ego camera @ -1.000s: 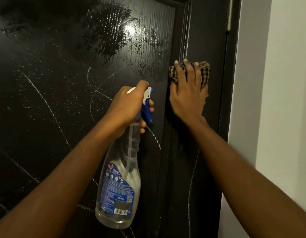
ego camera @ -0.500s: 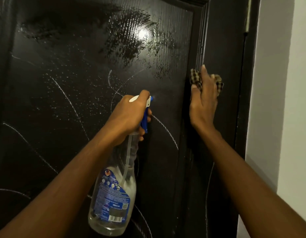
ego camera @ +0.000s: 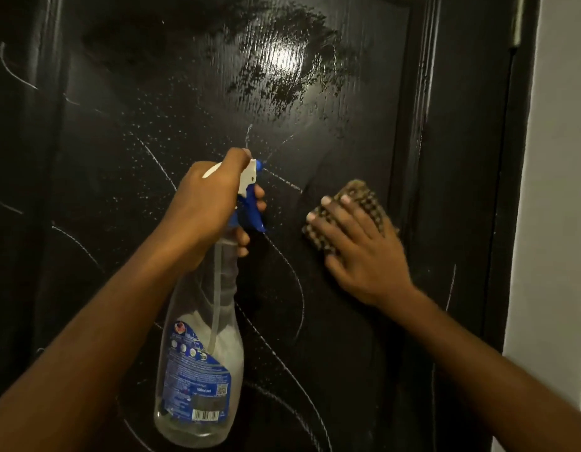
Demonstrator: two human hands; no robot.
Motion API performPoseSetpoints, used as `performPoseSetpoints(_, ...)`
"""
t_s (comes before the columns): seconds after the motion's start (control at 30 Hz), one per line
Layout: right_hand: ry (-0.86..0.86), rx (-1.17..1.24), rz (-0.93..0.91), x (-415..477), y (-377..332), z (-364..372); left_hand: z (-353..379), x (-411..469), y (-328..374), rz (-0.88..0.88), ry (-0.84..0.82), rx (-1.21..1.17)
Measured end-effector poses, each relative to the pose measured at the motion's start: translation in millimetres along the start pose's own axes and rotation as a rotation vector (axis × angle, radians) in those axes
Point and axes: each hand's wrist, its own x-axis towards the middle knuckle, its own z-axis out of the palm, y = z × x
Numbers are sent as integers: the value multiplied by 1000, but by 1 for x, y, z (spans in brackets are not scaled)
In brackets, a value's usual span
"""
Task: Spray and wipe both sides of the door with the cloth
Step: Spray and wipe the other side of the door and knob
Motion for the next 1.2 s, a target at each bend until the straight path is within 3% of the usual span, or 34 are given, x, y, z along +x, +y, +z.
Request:
performPoseSetpoints(0.13, 136, -6, 361, 82, 33, -18, -4, 5, 0, 8, -23, 13)
performPoseSetpoints(0.2, 143, -29, 444, 106, 27, -19, -4, 8, 0, 12, -20, 9)
performPoseSetpoints(0.27, 118, -47, 350, 96, 8, -12, -3, 10, -1, 11, -13, 8)
performPoseSetpoints(0.4, -32, -52, -86, 7, -22, 0, -4, 10, -3, 13, 8, -1)
performPoseSetpoints(0.47, -20, -57, -131, -12, -7, -3, -2, 11, -3, 10, -3, 11)
performPoseSetpoints(0.63, 95, -14, 198, 59, 50, -23, 10, 11, 2, 3, -46, 34)
performPoseSetpoints(0.73, 146, 21, 390, 98, 45, -23, 18, 11, 4, 12, -47, 14)
performPoseSetpoints(1.0, -18, 56, 177, -38, -15, -1, 29, 8, 3, -4, -47, 10)
performPoseSetpoints(1.2, 81, 92, 344, 36, 24, -15, 31, 8, 0, -47, -60, 23)
